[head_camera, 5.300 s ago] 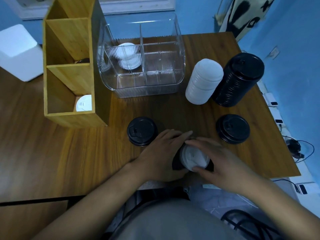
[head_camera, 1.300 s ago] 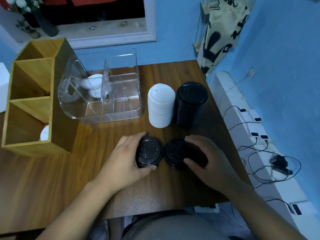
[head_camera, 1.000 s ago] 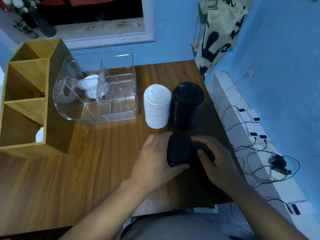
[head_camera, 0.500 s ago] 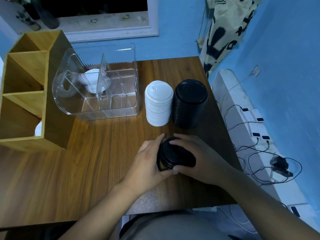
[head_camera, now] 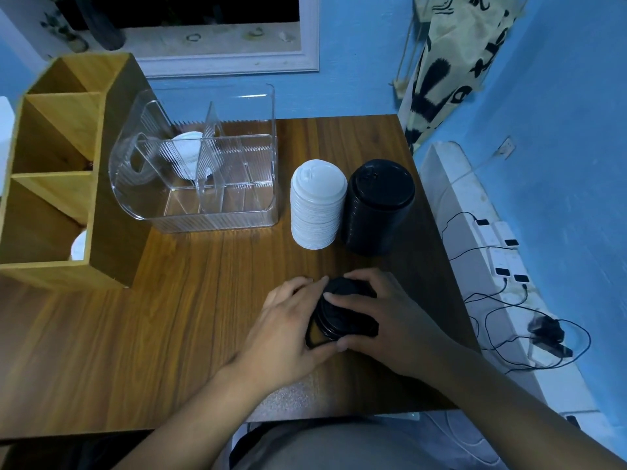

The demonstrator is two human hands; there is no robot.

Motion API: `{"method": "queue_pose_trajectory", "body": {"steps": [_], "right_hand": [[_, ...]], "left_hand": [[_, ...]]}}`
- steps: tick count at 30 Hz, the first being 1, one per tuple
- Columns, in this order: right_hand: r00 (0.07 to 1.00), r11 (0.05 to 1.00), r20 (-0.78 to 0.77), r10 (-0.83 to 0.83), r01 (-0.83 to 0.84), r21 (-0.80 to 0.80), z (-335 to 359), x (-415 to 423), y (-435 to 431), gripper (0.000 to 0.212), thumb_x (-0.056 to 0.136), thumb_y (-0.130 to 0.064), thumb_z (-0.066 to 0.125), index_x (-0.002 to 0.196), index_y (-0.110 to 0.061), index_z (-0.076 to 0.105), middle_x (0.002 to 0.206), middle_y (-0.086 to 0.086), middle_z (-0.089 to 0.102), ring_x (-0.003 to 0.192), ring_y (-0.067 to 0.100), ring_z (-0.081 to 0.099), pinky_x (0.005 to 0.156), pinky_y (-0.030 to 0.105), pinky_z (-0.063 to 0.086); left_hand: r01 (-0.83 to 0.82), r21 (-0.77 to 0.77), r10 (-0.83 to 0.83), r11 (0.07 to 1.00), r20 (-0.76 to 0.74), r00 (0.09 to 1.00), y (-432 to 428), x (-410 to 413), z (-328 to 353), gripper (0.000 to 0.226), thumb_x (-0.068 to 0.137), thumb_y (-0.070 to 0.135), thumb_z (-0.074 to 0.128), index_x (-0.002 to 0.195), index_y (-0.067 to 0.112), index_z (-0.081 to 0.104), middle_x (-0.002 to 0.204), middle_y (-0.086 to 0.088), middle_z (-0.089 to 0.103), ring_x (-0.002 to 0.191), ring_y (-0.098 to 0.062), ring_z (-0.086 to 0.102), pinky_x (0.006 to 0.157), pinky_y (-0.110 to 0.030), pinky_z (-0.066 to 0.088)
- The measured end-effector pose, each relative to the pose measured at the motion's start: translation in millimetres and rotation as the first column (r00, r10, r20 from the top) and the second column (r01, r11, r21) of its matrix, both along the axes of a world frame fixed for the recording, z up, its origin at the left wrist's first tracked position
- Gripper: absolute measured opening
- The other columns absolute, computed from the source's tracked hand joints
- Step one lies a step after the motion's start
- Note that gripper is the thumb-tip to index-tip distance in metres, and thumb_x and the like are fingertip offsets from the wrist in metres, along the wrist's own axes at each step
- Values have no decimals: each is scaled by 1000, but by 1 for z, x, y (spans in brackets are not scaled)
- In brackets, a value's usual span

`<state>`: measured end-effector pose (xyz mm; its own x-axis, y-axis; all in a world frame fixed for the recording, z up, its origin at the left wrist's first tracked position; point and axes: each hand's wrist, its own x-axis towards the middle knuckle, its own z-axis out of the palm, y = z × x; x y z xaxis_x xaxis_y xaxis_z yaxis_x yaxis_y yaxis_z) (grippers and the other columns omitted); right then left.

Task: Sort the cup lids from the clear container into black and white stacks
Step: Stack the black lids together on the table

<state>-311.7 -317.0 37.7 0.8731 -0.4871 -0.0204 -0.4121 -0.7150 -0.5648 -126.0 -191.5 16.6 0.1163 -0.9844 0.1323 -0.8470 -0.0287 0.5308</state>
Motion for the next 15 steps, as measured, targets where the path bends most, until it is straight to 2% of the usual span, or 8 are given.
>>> {"method": "queue_pose_trajectory", "body": {"steps": [3,6,8,15], "right_hand": [[1000,1000,27,-12,12,3,-2,0,2,64,81,-62,68,141,-51,46,145,-19,28,134,1,26,105,23,34],[988,987,142,-62,39,155,-10,-4,6,52,88,-63,57,138,-52,49,148,-25,28,137,-1,28,110,20,29],[979,979,176,-104,69,192,-15,-4,8,50,88,-61,58,136,-53,52,148,-27,28,138,-1,28,111,20,28],[985,991,130,-118,108,81,-13,0,10,52,84,-63,56,135,-51,52,146,-23,31,134,2,30,107,24,31]], "left_hand": [[0,-5,0,1000,23,1000,2,2,-2,95,85,71,64,156,15,40,145,6,54,145,-14,35,117,-33,30],[1,-11,-1,1000,34,999,2,2,-5,96,83,73,65,157,16,39,150,9,50,148,-14,32,120,-32,26],[-3,-25,4,1000,40,999,2,3,-7,98,82,74,66,157,16,40,151,9,49,148,-14,32,121,-31,23],[10,-30,-8,1000,78,997,0,4,-8,97,83,75,63,156,14,41,151,4,50,147,-16,36,125,-40,20]]}}
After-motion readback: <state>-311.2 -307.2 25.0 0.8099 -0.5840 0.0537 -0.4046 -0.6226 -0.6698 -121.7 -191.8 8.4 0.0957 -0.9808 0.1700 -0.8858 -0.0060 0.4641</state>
